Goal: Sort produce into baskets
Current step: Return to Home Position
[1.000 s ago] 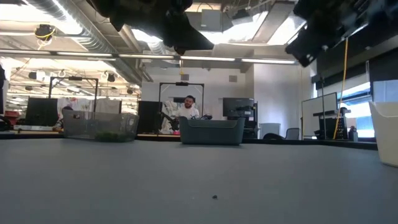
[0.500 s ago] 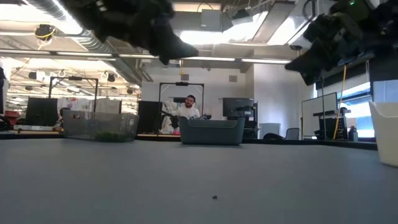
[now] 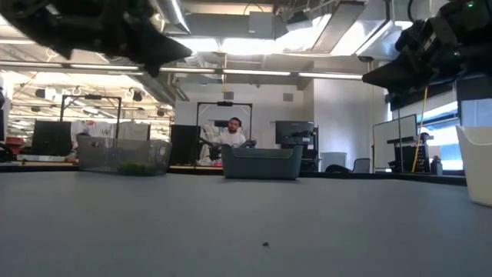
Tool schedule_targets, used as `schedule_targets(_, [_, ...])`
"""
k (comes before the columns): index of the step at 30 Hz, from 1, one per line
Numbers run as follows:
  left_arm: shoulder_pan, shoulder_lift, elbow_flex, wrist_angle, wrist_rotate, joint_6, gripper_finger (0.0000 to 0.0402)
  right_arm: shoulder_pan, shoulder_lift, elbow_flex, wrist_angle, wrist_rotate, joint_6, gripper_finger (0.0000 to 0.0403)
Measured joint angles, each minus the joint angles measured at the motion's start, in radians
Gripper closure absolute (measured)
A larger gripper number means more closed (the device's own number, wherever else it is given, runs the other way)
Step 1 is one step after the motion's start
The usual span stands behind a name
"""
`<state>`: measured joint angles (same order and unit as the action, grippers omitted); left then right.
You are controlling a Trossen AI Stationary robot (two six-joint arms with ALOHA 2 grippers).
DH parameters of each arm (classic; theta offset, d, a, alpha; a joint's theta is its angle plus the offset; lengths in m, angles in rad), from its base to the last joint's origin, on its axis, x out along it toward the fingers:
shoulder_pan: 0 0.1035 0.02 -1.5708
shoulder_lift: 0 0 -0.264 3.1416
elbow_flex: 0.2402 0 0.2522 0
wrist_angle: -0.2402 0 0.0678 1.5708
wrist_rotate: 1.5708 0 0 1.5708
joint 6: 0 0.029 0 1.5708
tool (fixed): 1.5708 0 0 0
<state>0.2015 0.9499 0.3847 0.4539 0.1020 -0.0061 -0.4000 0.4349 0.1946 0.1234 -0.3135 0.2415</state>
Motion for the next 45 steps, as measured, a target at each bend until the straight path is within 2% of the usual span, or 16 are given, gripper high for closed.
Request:
schedule_targets(3, [0.0,-0.092,-0.071,-0.001,-0.02,-0.042,0.04,0.0,-0.032,-0.018,0.004,0.016,0.025,0.0388])
schedule_targets(8, [-0.005,-0.247,-0.186,-0.031,-0.128,-0.109,0.0399,0.001,-0.079,-0.051,0.011,0.078,0.046,0.0388])
schedule_targets(11, [-0.016,-0.33,-0.236,-0.064,-0.142,-0.135,0.04,0.001,-0.1,-0.064,0.007,0.096,0.061,0.0388])
schedule_targets(17, [-0.036,-0.507,-0.258,-0.303,-0.184,-0.171,0.0399,0.001,-0.149,-0.085,0.013,0.101,0.065,0.0388])
schedule_targets(23, [-0.037,-0.689,-0.258,-0.448,-0.191,-0.197,0.0398,0.001,-0.208,-0.166,0.049,0.122,0.089,0.0388])
schedule_targets(31, [-0.037,-0.92,-0.351,-0.48,-0.192,-0.229,0.0398,0.001,-0.26,-0.182,0.049,0.163,0.12,0.0388])
schedule_targets(33, [-0.035,-0.946,-0.372,-0.438,-0.178,-0.235,0.0398,0.001,-0.269,-0.183,0.046,0.172,0.126,0.0388])
schedule_targets(42, [-0.035,-0.938,-0.377,-0.437,-0.166,-0.203,0.0398,0.001,-0.27,-0.185,-0.051,0.174,0.175,0.0388])
schedule_targets(45, [-0.035,-0.937,-0.377,-0.437,-0.166,-0.144,0.04,0.001,-0.27,-0.185,-0.075,0.181,0.178,0.0388])
